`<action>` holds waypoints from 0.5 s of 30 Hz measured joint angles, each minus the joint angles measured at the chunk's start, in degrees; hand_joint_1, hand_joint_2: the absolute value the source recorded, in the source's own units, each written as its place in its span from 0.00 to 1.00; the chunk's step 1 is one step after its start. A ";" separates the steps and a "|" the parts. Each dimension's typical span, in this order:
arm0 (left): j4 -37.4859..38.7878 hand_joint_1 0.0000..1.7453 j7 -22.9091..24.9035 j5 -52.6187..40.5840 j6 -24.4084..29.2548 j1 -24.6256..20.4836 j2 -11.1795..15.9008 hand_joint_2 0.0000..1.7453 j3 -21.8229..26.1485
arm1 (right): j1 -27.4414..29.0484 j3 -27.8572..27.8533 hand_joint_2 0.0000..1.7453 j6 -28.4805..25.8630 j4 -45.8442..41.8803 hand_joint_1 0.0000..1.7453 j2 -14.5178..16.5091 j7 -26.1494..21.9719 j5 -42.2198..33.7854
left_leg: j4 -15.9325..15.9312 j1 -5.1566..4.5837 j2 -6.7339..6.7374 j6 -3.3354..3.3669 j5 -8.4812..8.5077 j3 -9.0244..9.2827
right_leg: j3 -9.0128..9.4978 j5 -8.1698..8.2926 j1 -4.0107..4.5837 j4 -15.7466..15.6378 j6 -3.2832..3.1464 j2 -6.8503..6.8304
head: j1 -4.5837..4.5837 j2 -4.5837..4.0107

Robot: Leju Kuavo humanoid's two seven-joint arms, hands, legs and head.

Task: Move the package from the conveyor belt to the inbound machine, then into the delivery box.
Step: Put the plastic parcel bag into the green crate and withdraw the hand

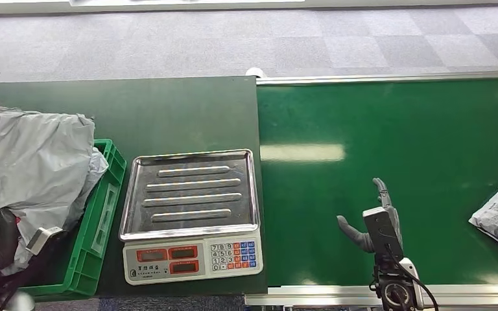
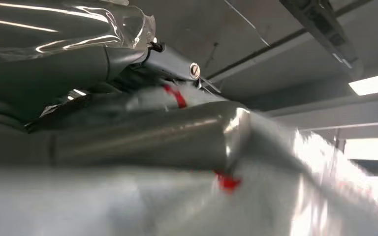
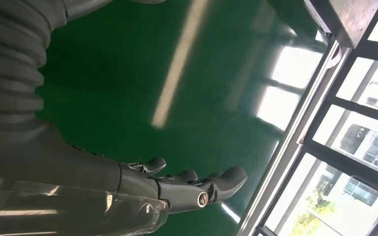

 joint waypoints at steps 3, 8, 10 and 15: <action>-2.64 0.00 -0.11 3.37 0.00 -0.26 -0.78 0.00 0.57 | 0.66 0.07 1.00 -0.50 0.00 0.00 0.12 -0.14 -0.03 | -0.01 0.00 -0.01 -0.01 -0.01 -0.02 | 0.00 -0.01 0.01 0.00 -0.01 0.00 | -0.01 0.00; -5.60 0.00 -0.14 7.74 -0.01 -0.32 -1.58 0.00 -0.02 | 1.83 0.11 1.00 -1.26 -0.17 0.00 0.39 -0.17 -0.15 | 0.00 0.00 -0.01 -0.02 -0.02 -0.01 | 0.00 -0.01 0.00 0.00 -0.01 0.00 | 0.00 0.00; -5.74 0.00 -0.14 8.99 -0.02 -0.32 -1.78 0.00 -0.85 | 2.15 0.10 1.00 -1.43 -0.34 0.00 0.41 -0.17 -0.21 | 0.00 -0.01 -0.01 -0.01 -0.02 -0.01 | 0.01 -0.01 -0.01 -0.01 -0.01 0.00 | 0.00 0.00; -5.19 0.00 -0.14 8.19 -0.02 -0.49 -2.22 0.00 -2.68 | 2.50 -0.03 1.00 -1.48 -0.54 0.00 0.41 -0.17 -0.39 | 0.01 -0.01 0.00 -0.01 -0.01 0.03 | 0.02 0.00 -0.01 -0.01 -0.01 0.00 | -0.01 0.00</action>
